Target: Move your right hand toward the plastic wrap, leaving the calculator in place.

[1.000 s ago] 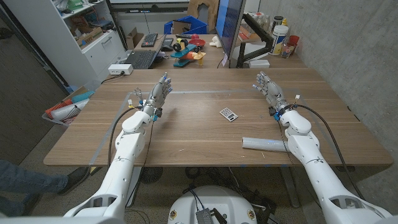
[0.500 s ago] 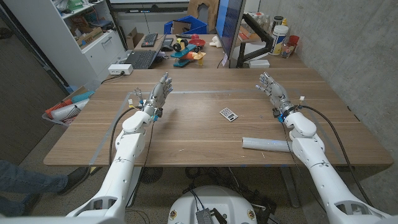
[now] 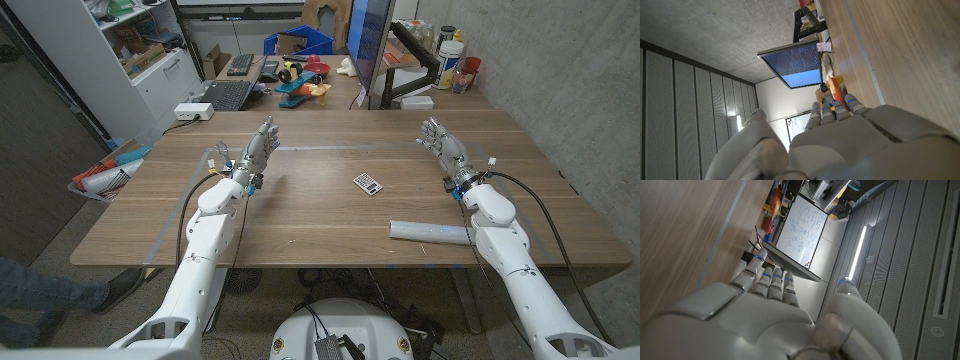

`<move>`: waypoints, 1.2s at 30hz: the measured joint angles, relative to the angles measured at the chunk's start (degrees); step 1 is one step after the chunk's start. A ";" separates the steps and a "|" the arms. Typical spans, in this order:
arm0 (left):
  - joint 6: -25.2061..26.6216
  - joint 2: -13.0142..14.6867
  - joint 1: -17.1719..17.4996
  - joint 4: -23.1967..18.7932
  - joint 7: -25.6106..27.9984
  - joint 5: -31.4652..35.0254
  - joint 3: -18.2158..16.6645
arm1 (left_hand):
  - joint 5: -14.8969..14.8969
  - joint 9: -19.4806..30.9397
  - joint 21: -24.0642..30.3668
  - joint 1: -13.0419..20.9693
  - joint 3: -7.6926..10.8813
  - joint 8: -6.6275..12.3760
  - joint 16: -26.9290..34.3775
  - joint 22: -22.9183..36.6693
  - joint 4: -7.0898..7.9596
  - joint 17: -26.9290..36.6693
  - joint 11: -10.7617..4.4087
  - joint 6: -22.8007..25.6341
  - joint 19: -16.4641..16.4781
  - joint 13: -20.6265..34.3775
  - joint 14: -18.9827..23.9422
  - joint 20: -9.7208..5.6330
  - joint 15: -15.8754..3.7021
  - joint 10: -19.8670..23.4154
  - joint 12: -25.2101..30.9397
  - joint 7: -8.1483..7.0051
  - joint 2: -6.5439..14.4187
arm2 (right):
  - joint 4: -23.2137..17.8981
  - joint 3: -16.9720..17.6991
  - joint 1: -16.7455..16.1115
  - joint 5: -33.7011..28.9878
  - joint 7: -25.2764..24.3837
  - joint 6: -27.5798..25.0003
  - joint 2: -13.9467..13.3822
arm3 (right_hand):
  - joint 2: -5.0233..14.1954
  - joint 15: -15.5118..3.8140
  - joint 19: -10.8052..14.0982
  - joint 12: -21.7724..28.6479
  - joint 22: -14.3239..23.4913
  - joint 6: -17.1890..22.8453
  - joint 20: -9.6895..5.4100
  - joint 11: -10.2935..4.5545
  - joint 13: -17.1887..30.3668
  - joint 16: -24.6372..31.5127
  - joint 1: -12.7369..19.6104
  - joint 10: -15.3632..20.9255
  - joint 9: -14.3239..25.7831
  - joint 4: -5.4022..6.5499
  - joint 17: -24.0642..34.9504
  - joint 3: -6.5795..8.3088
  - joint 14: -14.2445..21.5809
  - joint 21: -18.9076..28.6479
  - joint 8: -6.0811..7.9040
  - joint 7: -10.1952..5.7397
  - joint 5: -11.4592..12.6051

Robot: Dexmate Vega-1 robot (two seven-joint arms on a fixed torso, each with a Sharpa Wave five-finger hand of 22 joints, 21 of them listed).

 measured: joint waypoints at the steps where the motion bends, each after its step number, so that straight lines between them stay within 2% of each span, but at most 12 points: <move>1: 0.00 -0.02 0.00 0.00 0.00 0.00 0.01 | 0.00 0.00 0.00 0.00 0.00 0.00 0.00 0.00 0.00 0.00 0.00 0.00 0.00 0.00 0.00 0.00 0.00 0.00 0.00 0.00 0.00 | 0.00 0.00 0.00 -0.10 -0.10 0.06 0.00 | -0.01 0.21 -0.02 -0.04 0.00 -0.06 0.02 0.00 0.00 0.00 -0.01 0.00 0.00 0.10 0.00 -0.15 0.21 -0.22 0.00 -0.31 0.00; 3: 0.00 -0.08 0.00 0.00 0.00 0.00 0.03 | 0.00 0.00 0.00 0.00 0.00 0.00 0.00 0.00 0.00 0.00 0.00 0.00 0.00 0.00 0.00 0.00 0.00 0.00 0.00 0.00 0.00 | 0.00 0.00 0.00 -0.29 -0.28 0.23 0.00 | -0.46 0.20 0.13 -0.04 0.00 -0.21 0.16 -0.21 0.00 0.00 -0.46 0.21 0.00 0.16 0.00 -0.28 0.20 -0.22 0.00 -0.59 0.00; 5: 0.03 -0.17 0.00 0.00 -0.05 0.06 0.09 | 0.00 0.00 0.00 0.00 0.00 0.00 0.00 0.00 0.00 0.00 0.00 0.00 0.25 0.00 0.00 0.25 0.00 0.00 0.00 0.00 0.00 | -1.01 0.41 -1.06 -0.41 -0.34 0.34 -0.32 | -0.45 -0.01 0.18 -0.04 0.25 -0.29 0.22 -0.30 0.00 0.00 -0.47 0.30 0.00 0.30 0.00 -0.42 0.41 -0.22 0.00 -0.92 0.39; 18: 0.34 -0.34 0.48 -0.67 0.07 0.28 0.31 | -0.23 0.00 -0.41 0.00 0.00 0.00 0.00 0.00 0.00 0.00 0.00 -0.01 0.23 0.01 0.00 0.23 0.00 0.00 0.00 0.00 0.00 | -1.79 0.76 -2.31 -1.73 -0.55 2.23 -0.93 | -0.23 -0.31 0.52 -0.27 0.29 -0.41 0.31 -0.71 -0.01 0.00 -1.89 0.71 -0.01 0.81 0.01 -0.93 0.71 -0.66 0.00 -2.64 0.77; 24: 0.57 -0.41 0.85 -1.15 0.29 0.39 0.42 | -0.23 0.00 -0.63 0.00 0.00 0.00 0.00 0.00 0.00 0.00 0.00 -0.01 0.23 0.01 0.00 0.23 0.00 0.00 0.00 0.00 0.00 | -1.84 1.02 -2.90 -2.18 -0.53 3.72 -1.17 | -0.46 -0.73 0.70 -0.27 0.29 -0.28 0.11 -1.03 -0.01 0.43 -2.13 1.02 -0.01 1.17 -0.28 -1.29 1.13 -1.10 0.00 -2.75 0.99; 28: 0.75 -0.44 1.06 -1.44 0.54 0.50 0.47 | -0.23 0.28 -0.63 0.30 0.00 0.00 0.00 0.00 0.00 0.00 0.00 -0.01 0.23 0.01 0.00 0.23 0.00 0.00 0.00 0.00 0.30 | -1.85 1.23 -3.31 -2.36 -0.38 4.61 -1.34 | -0.38 -0.83 1.38 -0.27 0.29 -0.31 0.11 -1.27 -0.02 0.43 -2.96 1.27 -0.01 1.17 -0.28 -1.29 1.22 -1.10 0.00 -3.35 1.20; 36: 0.88 -0.52 1.44 -1.98 0.73 0.67 0.61 | -0.23 0.28 -0.63 0.30 -0.18 0.00 0.00 0.00 -0.17 0.00 0.00 -0.01 0.43 0.01 0.00 0.43 0.00 -0.01 0.00 0.00 0.30 | -1.86 1.56 -3.81 -2.54 0.24 6.50 -1.72 | -0.37 -1.14 1.65 -0.27 0.13 -0.30 0.21 -1.30 -0.02 0.43 -2.96 1.77 -0.01 1.01 -0.52 -1.44 1.96 -1.49 0.00 -3.35 1.63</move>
